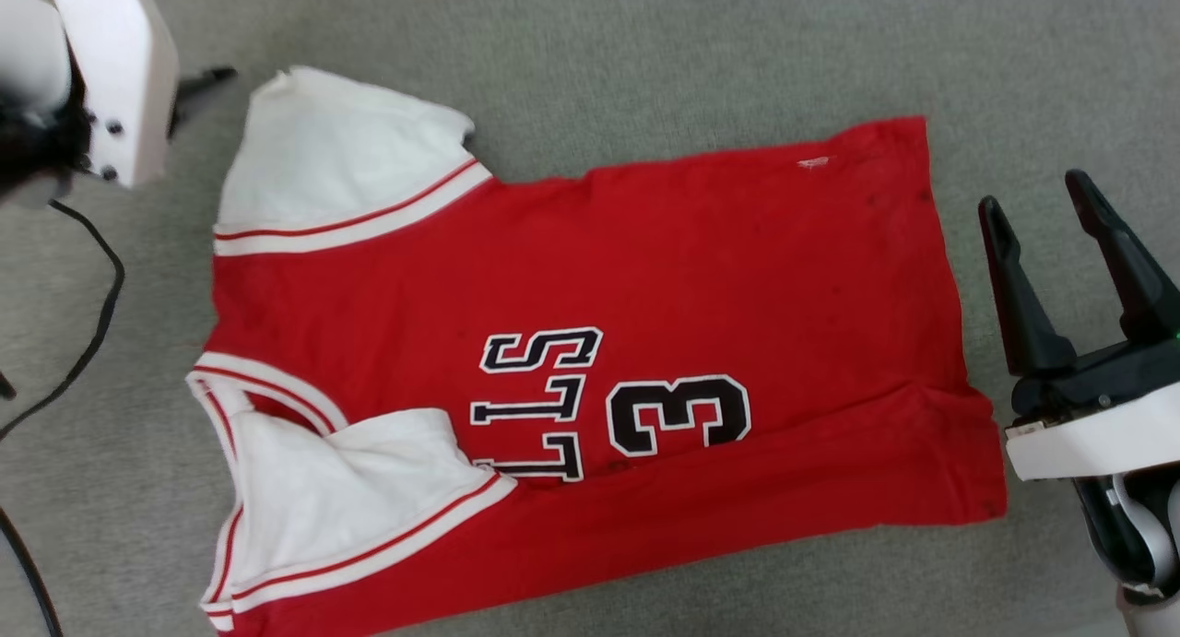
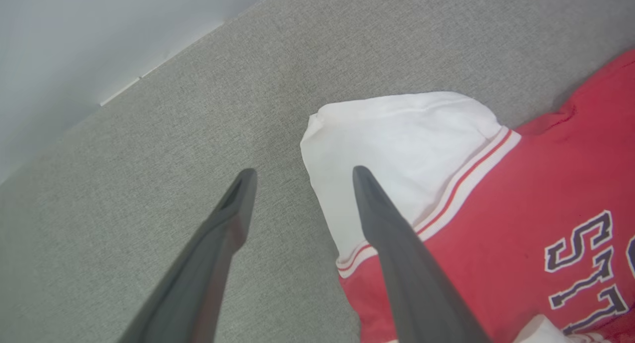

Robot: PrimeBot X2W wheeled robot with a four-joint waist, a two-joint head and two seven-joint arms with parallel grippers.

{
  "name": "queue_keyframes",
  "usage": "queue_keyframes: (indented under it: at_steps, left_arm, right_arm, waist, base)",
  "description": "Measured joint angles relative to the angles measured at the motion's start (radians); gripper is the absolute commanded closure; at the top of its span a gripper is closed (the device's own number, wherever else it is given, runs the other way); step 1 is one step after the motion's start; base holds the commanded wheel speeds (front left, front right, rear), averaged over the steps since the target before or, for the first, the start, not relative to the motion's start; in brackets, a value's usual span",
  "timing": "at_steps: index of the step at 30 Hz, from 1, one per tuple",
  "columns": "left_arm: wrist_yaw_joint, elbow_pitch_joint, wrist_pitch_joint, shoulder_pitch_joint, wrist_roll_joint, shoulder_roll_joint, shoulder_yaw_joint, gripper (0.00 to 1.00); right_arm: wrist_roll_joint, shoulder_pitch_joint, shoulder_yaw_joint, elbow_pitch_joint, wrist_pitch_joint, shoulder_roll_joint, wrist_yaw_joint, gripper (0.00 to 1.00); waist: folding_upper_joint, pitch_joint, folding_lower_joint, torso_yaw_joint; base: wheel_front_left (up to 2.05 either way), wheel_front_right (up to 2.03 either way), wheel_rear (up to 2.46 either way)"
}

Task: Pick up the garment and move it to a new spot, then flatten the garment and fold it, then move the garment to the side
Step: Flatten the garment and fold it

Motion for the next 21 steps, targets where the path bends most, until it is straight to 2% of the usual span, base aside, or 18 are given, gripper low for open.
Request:
queue_keyframes:
  at_steps: [4, 7, 11, 16, 17, 18, 21]
  left_arm:
    - [0.019, 0.052, 0.142, -0.08, -0.021, -0.011, -0.009, 0.0]
    - [0.031, 0.076, 0.192, -0.131, -0.022, -0.027, -0.009, 0.0]
    - [0.03, 0.103, 0.221, -0.151, -0.017, -0.048, -0.027, 0.0]
    - [0.0, 0.124, 0.249, -0.159, -0.003, -0.05, -0.054, 0.0]
    - [-0.003, 0.127, 0.249, -0.159, -0.002, -0.051, -0.057, 0.67]
    - [-0.008, 0.131, 0.251, -0.159, -0.003, -0.05, -0.06, 1.0]
    - [-0.022, 0.132, 0.24, -0.156, -0.001, -0.058, -0.072, 1.0]
  right_arm:
    - [-0.015, -0.001, -0.003, -0.055, 0.016, 0.024, 0.0, 0.0]
    - [-0.02, -0.014, 0.002, -0.078, 0.023, 0.033, 0.0, 0.0]
    - [-0.026, -0.029, 0.008, -0.081, 0.025, 0.038, 0.0, 0.0]
    - [-0.025, -0.037, 0.011, -0.064, 0.017, 0.042, 0.0, 0.0]
    - [-0.025, -0.039, 0.009, -0.06, 0.016, 0.041, 0.0, 0.0]
    - [-0.025, -0.043, 0.009, -0.056, 0.016, 0.041, 0.0, 0.0]
    - [-0.038, -0.066, 0.007, -0.062, 0.015, 0.021, 0.0, 0.0]
  waist:
    - [0.0, 0.068, 0.0001, -0.023]
    - [0.0, 0.115, 0.0001, -0.04]
    - [0.0, 0.17, 0.0001, -0.058]
    - [0.0, 0.204, 0.0, -0.075]
    - [-0.0001, 0.204, 0.0, -0.075]
    - [0.0, 0.201, 0.0, -0.075]
    - [0.0, 0.185, 0.0, -0.071]
  base:
    - [0.0, 0.0, 0.0]
    - [0.0, 0.0, 0.0]
    - [0.0, 0.0, 0.0]
    - [0.0, 0.0, 0.0]
    - [0.0, 0.0, 0.0]
    - [0.0, 0.0, 0.0]
    - [0.0, 0.0, 0.0]
